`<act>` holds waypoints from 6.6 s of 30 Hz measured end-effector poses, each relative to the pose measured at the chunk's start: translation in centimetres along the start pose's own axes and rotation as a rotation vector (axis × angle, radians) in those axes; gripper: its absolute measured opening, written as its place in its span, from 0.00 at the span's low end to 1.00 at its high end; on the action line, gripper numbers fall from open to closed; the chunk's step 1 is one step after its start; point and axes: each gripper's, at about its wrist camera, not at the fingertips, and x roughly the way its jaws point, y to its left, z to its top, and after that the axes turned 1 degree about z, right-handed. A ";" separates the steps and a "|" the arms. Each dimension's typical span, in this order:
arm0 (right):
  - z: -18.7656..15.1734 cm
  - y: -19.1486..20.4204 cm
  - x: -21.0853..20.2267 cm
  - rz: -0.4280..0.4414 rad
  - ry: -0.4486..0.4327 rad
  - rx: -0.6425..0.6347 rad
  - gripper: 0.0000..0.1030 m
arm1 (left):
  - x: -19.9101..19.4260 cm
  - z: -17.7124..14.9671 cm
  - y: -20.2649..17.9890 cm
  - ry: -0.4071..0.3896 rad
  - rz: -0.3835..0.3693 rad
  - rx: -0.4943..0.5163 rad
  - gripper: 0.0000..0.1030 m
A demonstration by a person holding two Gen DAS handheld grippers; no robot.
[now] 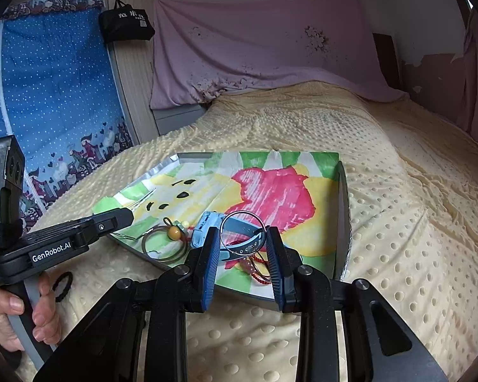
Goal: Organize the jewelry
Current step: 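Carry the white clip in the left tool while the right tool carries the hoops into the tray, then lift both open tools away from the tray toward the remaining items, then grasp the black hair tie with the left tool while the right tool grasps the silver ring, then carry the hair tie in the left tool while the right tool carries the ring, releasing both in the tray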
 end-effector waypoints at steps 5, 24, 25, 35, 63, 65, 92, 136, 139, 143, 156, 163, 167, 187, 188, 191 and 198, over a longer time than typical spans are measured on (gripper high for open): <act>-0.5 -0.1 2.2 -0.011 0.057 -0.001 0.26 | 1.5 -0.2 0.1 0.039 0.016 0.007 0.15; -1.3 -0.4 2.8 -0.014 0.087 0.012 0.39 | 1.8 -0.8 0.2 0.053 0.041 0.001 0.33; -1.3 -0.5 2.5 -0.012 0.080 0.018 0.39 | 1.5 -0.9 0.1 0.043 0.050 0.004 0.46; -1.6 -1.4 -3.3 -0.026 -0.058 0.058 0.63 | -3.9 -1.1 -1.2 -0.091 0.093 0.045 0.89; -7.3 8.4 -23.0 0.015 -0.261 -0.049 0.97 | -24.4 -9.1 1.6 -0.309 0.179 -0.006 1.00; -7.8 9.3 -23.8 0.020 -0.261 -0.054 0.97 | -25.6 -9.9 2.1 -0.311 0.188 -0.007 1.00; -9.2 14.0 -18.1 0.031 -0.183 -0.060 0.97 | -24.1 -12.2 10.5 -0.197 0.258 0.038 1.00; -10.9 14.2 -4.8 0.163 0.064 -0.135 0.39 | -9.4 -9.5 10.7 0.075 -0.053 0.062 0.46; -11.1 14.3 -4.5 0.168 0.076 -0.139 0.38 | -9.1 -9.6 10.9 0.075 -0.072 0.047 0.40; -11.2 14.5 -4.0 0.185 0.094 -0.144 0.37 | -9.0 -9.6 11.1 0.065 -0.091 0.028 0.31; -11.4 14.9 -3.4 0.212 0.121 -0.158 0.21 | -9.5 -10.0 10.3 0.030 -0.104 0.072 0.06; -11.4 14.9 -4.0 0.217 0.093 -0.161 0.18 | -10.4 -10.1 9.6 0.002 -0.108 0.107 0.05; -11.3 14.6 -4.7 0.223 0.058 -0.150 0.18 | -10.9 -10.0 8.6 -0.011 -0.103 0.153 0.05; -9.2 12.4 -7.4 0.185 -0.088 -0.082 0.18 | -12.0 -7.3 6.4 -0.046 -0.134 0.206 0.05; -8.7 12.2 -7.4 0.179 -0.093 -0.081 0.18 | -11.8 -6.9 6.3 -0.050 -0.137 0.202 0.05; -7.1 11.2 -6.6 0.169 -0.101 -0.061 0.18 | -10.9 -5.2 6.0 -0.067 -0.137 0.189 0.05; -3.2 9.6 -3.2 0.132 -0.095 -0.014 0.18 | -7.7 -1.6 6.3 -0.085 -0.115 0.126 0.05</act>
